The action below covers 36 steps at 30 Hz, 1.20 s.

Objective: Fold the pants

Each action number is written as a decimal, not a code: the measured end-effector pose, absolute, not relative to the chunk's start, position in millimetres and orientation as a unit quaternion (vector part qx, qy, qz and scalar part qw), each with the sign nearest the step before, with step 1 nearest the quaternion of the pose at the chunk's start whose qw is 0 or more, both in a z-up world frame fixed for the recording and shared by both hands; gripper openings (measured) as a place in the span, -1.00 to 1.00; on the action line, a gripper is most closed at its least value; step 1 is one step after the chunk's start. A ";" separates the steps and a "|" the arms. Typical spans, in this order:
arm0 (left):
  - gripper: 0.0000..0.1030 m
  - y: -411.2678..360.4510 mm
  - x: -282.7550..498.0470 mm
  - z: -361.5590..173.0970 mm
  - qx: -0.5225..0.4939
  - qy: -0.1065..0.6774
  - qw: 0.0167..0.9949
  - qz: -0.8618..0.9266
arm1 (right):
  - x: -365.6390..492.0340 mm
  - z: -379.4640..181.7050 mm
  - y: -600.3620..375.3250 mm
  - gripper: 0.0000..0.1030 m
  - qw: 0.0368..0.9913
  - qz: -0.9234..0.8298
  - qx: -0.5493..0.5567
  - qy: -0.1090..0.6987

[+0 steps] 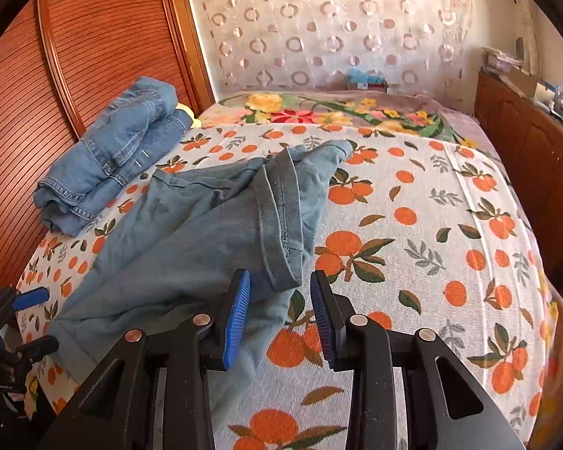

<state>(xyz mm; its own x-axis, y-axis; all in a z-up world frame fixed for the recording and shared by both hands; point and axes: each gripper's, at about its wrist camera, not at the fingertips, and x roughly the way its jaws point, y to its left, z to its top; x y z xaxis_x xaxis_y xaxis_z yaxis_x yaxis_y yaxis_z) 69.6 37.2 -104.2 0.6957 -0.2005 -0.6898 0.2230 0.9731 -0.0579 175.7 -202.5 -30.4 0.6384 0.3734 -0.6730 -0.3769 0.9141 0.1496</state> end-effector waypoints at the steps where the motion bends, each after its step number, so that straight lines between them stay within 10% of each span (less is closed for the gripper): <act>1: 0.50 38.1 69.3 -104.1 0.013 0.372 0.921 -0.116 | 179.8 -31.3 -201.4 -0.33 0.903 0.208 0.000 0.375; 6: 0.42 39.8 67.0 -102.5 0.007 0.368 0.922 -0.123 | 197.0 -36.4 -203.6 -0.35 0.892 0.223 0.012 0.394; 11: 0.42 40.6 67.6 -103.7 0.003 0.371 0.920 -0.123 | 201.2 -30.0 -202.6 -0.91 0.888 0.239 0.013 0.394; 36: 0.55 111.5 68.4 -96.0 -0.067 0.344 0.932 -0.086 | 248.6 6.6 -61.6 -0.94 0.878 0.300 -0.074 0.365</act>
